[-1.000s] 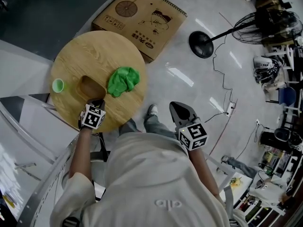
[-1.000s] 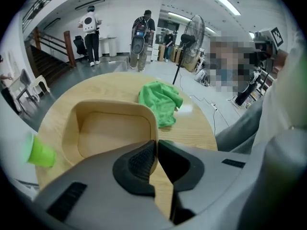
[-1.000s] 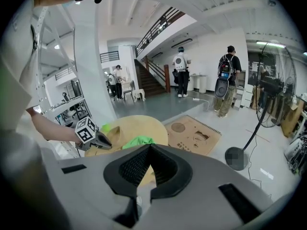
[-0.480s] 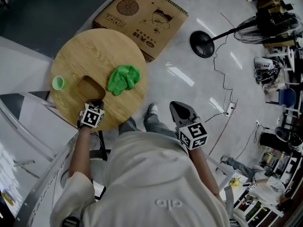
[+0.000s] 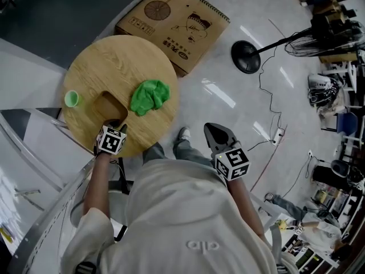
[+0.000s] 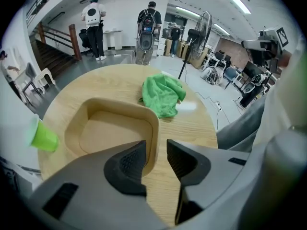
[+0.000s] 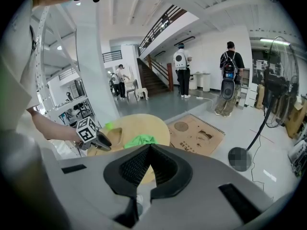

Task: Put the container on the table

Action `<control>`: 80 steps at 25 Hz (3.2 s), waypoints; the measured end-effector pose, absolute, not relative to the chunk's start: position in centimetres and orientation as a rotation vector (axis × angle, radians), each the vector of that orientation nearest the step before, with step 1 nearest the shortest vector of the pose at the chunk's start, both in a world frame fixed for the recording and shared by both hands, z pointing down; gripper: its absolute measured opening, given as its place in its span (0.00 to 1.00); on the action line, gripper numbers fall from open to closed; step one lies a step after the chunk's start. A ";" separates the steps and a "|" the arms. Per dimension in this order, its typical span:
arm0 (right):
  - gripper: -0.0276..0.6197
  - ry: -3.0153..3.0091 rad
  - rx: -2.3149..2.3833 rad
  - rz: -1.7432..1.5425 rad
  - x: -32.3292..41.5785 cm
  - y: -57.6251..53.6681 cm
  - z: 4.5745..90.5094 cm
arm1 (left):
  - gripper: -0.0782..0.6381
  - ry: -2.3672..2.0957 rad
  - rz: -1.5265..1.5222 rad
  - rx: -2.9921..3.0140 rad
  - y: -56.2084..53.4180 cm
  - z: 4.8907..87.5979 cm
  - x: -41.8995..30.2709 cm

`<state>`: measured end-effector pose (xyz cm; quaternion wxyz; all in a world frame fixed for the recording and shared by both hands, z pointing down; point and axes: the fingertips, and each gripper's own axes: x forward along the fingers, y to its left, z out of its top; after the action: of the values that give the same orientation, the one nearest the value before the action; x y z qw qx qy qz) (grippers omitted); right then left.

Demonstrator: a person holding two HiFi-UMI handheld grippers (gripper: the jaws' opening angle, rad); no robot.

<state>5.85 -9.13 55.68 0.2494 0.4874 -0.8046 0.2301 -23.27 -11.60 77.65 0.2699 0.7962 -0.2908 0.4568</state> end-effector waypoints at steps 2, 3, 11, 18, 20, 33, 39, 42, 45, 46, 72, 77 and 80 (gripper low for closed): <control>0.08 -2.210 1.313 0.620 6.0 -9.5 55.3 | 0.32 -0.813 1.229 2.148 -11.9 76.6 -23.2; 0.08 -2.221 1.305 0.616 6.1 -9.8 55.1 | 0.32 -0.827 1.227 2.150 -12.1 75.9 -23.0; 0.08 -2.346 1.198 0.574 5.1 -12.5 53.3 | 0.15 -1.087 1.100 2.181 -14.5 68.6 -22.7; 0.08 -2.463 1.081 0.522 2.9 -14.1 51.3 | 0.13 -1.345 0.766 2.217 -15.9 58.8 -22.1; 0.08 -2.501 1.044 0.508 2.1 -14.5 50.4 | 0.13 -1.389 0.669 2.232 -15.6 56.5 -21.9; 0.08 -2.708 0.783 0.380 -2.9 -15.6 45.1 | 0.13 -1.609 0.382 2.253 -11.6 48.0 -21.1; 0.08 -2.754 0.682 0.354 -4.5 -15.4 44.2 | 0.13 -1.703 0.342 2.210 -9.7 46.8 -21.5; 0.08 -2.755 0.653 0.342 -4.9 -15.0 44.4 | 0.13 -1.734 0.304 2.196 -8.8 46.5 -21.5; 0.08 -2.751 0.622 0.323 -5.4 -14.5 44.5 | 0.13 -1.751 0.282 2.186 -8.1 46.2 -21.7; 0.08 -2.752 0.611 0.317 -5.6 -14.4 44.5 | 0.13 -1.758 0.286 2.183 -7.9 46.3 -21.8; 0.08 -2.733 0.693 0.257 -4.0 -13.8 43.9 | 0.13 -1.706 0.269 2.253 -9.5 45.4 -20.6; 0.08 -2.732 0.705 0.245 -3.8 -13.7 43.7 | 0.13 -1.691 0.278 2.266 -9.5 45.6 -20.5; 0.08 -2.727 0.709 0.240 -3.6 -13.7 43.8 | 0.13 -1.688 0.281 2.264 -9.4 45.8 -20.5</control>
<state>-3.59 -13.66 43.77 0.1563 0.2476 -0.9525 0.0837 -20.54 -9.38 45.76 0.1514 0.7886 -0.5879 0.0981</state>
